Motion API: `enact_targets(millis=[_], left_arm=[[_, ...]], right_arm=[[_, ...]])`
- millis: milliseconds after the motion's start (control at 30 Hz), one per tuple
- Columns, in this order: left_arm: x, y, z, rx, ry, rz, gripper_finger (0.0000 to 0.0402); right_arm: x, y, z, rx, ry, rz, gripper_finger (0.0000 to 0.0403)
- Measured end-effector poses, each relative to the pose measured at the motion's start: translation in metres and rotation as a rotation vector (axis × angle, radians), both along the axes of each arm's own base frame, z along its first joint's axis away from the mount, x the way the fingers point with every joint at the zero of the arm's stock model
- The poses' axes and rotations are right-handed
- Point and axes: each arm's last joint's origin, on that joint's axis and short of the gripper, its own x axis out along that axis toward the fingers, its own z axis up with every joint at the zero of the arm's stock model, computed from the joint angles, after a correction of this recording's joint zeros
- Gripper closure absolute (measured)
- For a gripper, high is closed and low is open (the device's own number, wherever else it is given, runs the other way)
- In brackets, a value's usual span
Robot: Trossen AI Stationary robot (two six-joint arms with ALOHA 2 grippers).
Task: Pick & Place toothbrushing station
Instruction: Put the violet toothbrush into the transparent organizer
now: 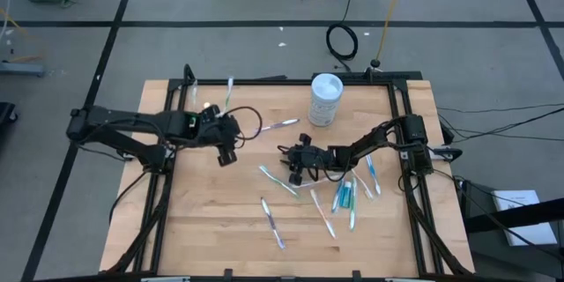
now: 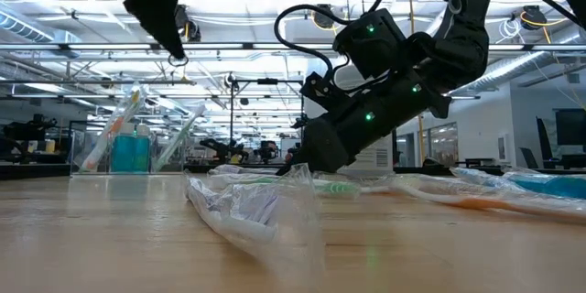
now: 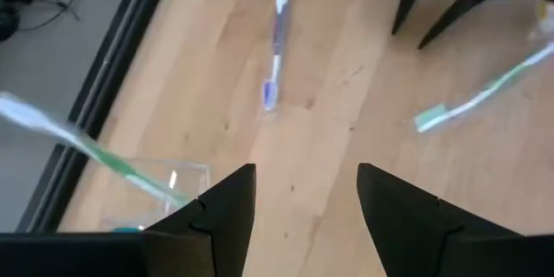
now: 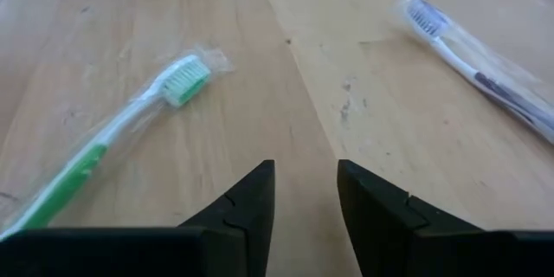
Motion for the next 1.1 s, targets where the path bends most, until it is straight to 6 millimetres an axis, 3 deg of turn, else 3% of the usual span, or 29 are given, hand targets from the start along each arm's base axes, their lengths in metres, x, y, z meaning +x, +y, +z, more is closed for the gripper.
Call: enact_targets(millis=[200, 333, 533, 667, 900, 1100], left_arm=[[-0.009, -0.008, -0.027, 0.063, 0.067, 0.059, 0.0195], [-0.025, -0.011, -0.021, 0.104, 0.058, 0.091, 0.0195], [-0.045, -0.024, -0.003, 0.034, -0.128, 0.102, 0.0195], [-0.055, -0.032, -0.009, -0.008, -0.255, 0.139, 0.0195], [-0.051, -0.046, -0.059, -0.115, -0.459, 0.108, 0.0195], [-0.039, -0.052, -0.1, -0.224, -0.665, 0.024, 0.0195]], right_arm=[[0.001, 0.0, 0.002, -0.008, -0.02, 0.005, 0.0282], [0.004, 0.0, 0.009, -0.061, -0.082, 0.04, 0.0282], [0.01, 0.001, 0.02, -0.133, -0.178, 0.218, 0.0282], [0.022, -0.005, 0.028, -0.216, -0.15, 0.235, 0.0282], [0.049, -0.025, 0.048, -0.274, -0.006, 0.238, 0.0282], [0.05, -0.053, 0.053, -0.272, -0.001, 0.168, 0.0282]])
